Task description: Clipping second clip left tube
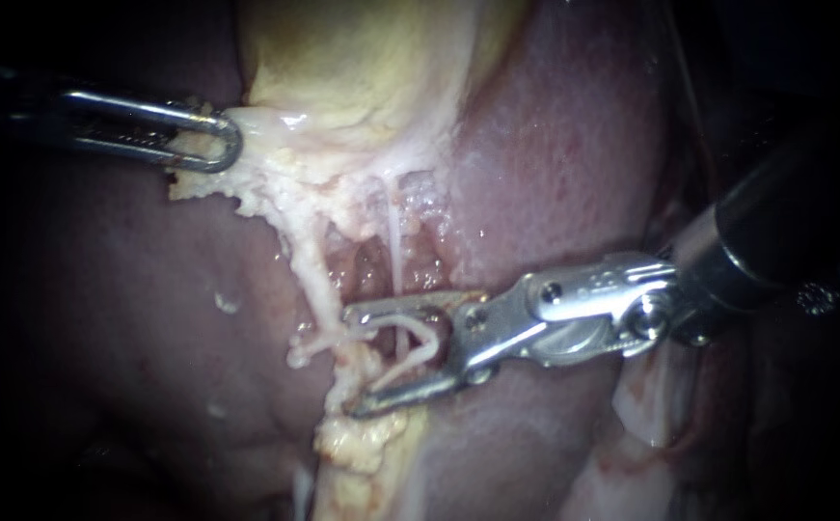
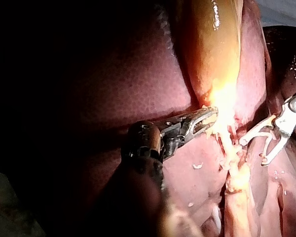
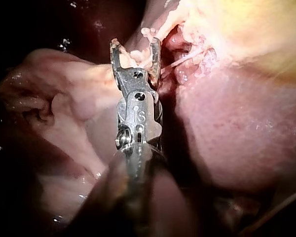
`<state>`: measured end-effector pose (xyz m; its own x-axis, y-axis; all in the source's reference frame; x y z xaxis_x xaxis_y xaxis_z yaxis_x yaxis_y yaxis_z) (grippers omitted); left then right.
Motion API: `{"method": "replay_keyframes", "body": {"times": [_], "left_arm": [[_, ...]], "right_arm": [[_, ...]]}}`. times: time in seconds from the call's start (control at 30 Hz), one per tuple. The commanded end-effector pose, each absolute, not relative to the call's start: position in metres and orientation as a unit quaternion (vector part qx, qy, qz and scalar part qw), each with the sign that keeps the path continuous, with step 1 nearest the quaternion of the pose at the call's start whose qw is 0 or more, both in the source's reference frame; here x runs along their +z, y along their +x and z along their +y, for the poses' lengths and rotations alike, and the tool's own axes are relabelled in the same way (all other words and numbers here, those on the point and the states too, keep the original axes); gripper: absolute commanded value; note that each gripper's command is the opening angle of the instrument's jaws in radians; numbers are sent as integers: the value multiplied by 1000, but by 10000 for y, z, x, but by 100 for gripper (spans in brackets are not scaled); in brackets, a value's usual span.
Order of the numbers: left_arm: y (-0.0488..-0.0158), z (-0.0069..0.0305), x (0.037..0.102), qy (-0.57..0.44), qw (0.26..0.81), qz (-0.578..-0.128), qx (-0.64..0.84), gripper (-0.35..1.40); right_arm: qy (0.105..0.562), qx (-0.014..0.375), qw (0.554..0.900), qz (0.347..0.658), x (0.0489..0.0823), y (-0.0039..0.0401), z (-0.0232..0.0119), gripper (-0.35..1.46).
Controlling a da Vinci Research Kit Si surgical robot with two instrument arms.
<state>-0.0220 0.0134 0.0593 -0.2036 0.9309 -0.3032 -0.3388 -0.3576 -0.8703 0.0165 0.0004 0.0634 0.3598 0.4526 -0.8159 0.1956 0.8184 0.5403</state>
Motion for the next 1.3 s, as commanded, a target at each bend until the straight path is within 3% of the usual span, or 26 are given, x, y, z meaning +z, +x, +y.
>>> {"method": "replay_keyframes", "body": {"times": [0.03,0.57,0.93,1.3], "left_arm": [[-219,134,592,-438,455,-339,698,-35],[-219,133,592,-438,455,-339,698,-35],[-219,133,592,-438,455,-339,698,-35],[-220,133,592,-438,455,-338,698,-35]], "right_arm": [[288,84,773,559,634,164,7,50],[318,129,752,563,663,179,18,50],[342,131,744,559,688,211,-3,50],[372,137,714,577,701,239,-11,50]]}}
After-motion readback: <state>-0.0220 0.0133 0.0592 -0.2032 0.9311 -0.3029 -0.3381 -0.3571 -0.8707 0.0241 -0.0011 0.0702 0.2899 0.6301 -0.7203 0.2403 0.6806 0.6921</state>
